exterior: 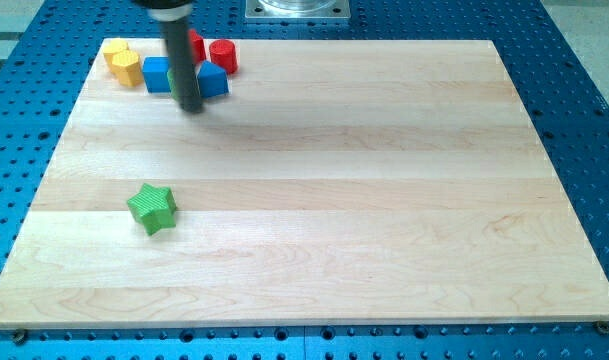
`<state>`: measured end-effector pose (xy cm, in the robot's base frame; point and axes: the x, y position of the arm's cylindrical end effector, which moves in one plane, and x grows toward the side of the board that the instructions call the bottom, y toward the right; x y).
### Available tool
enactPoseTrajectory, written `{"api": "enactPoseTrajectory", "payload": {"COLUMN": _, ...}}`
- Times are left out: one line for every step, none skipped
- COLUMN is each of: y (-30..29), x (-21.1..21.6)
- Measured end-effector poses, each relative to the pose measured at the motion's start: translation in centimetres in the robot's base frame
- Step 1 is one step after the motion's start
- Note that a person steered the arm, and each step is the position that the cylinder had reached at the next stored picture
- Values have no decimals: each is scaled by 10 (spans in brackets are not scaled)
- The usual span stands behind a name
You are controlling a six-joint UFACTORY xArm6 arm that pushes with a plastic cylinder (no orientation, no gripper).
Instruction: Keep green star at the top center
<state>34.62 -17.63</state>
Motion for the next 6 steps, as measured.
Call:
{"api": "enactPoseTrajectory", "payload": {"y": -33, "x": 71}}
{"api": "enactPoseTrajectory", "payload": {"y": -38, "x": 119}}
{"api": "enactPoseTrajectory", "payload": {"y": -25, "x": 166}}
{"api": "enactPoseTrajectory", "payload": {"y": -16, "x": 177}}
{"api": "enactPoseTrajectory", "payload": {"y": 14, "x": 170}}
{"api": "enactPoseTrajectory", "payload": {"y": 77, "x": 172}}
